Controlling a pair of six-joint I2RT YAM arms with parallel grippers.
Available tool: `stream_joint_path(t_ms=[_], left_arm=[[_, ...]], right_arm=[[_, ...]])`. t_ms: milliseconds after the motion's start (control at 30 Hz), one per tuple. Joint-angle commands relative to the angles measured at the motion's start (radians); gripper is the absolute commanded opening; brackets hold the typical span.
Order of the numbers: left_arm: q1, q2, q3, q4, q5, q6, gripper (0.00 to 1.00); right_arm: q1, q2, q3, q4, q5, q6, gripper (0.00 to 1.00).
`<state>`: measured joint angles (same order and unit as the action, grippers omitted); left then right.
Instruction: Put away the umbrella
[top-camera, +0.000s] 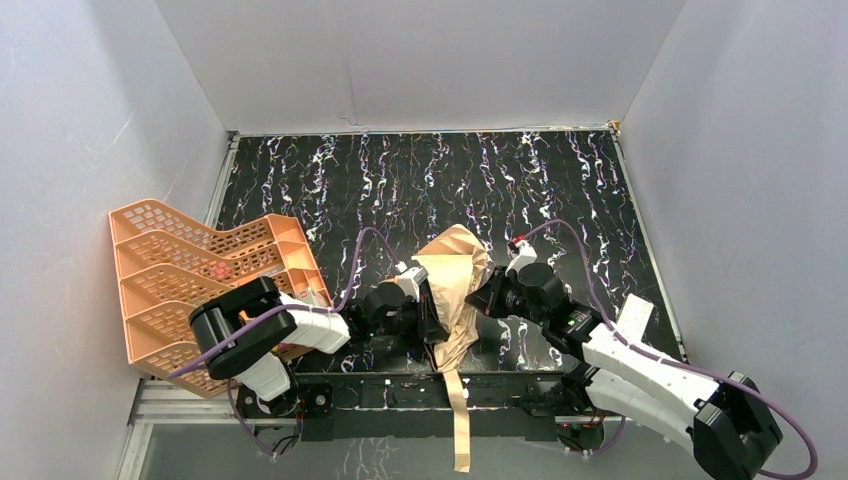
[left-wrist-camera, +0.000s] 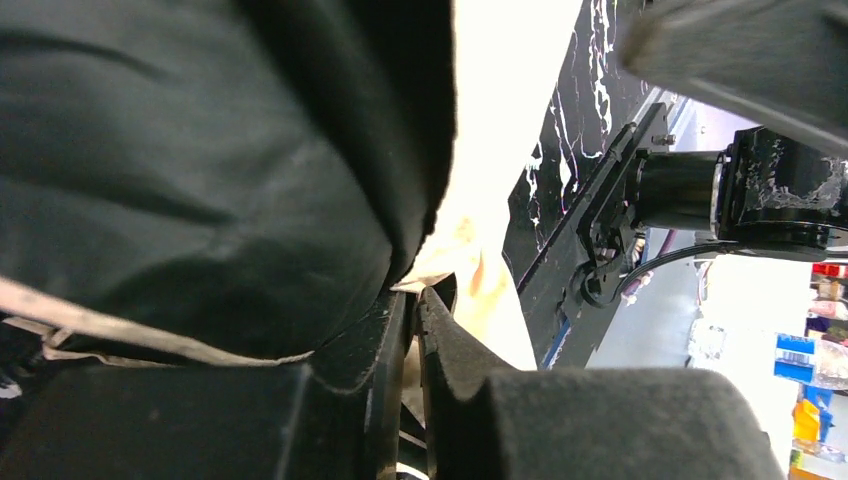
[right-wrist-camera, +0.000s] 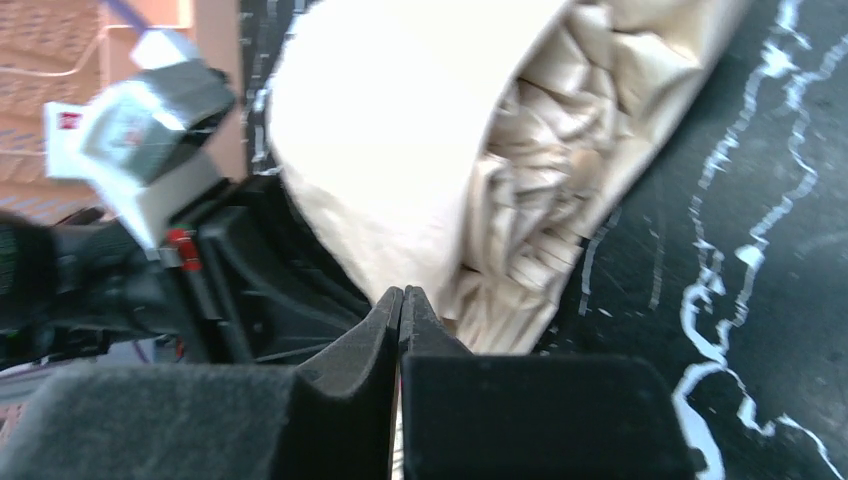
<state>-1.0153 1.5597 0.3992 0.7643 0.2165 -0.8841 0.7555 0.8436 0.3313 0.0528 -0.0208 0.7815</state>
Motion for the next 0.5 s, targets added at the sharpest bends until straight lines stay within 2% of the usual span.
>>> stream_joint_path(t_ms=[0,167,267,333,467], left_arm=[[-0.02,0.018,-0.026,0.033,-0.018,0.01,0.16],[-0.035,0.034,-0.026,0.033,-0.027,0.011,0.34],[-0.045,0.04,-0.027,0.033,-0.032,0.01,0.36],[-0.05,0.044,-0.027,0.033,-0.032,0.011,0.31],[-0.058,0.056,-0.028,0.033,-0.029,0.013,0.12]], right_arm=[[0.002,-0.005,0.034,0.179,-0.13,-0.068,0.09],[0.002,0.119,0.066,0.289,-0.195,-0.055,0.07],[0.003,0.193,0.08,0.317,-0.177,-0.04,0.04],[0.003,0.241,0.074,0.361,-0.185,-0.031,0.03],[0.002,0.342,0.054,0.465,-0.246,-0.009,0.02]])
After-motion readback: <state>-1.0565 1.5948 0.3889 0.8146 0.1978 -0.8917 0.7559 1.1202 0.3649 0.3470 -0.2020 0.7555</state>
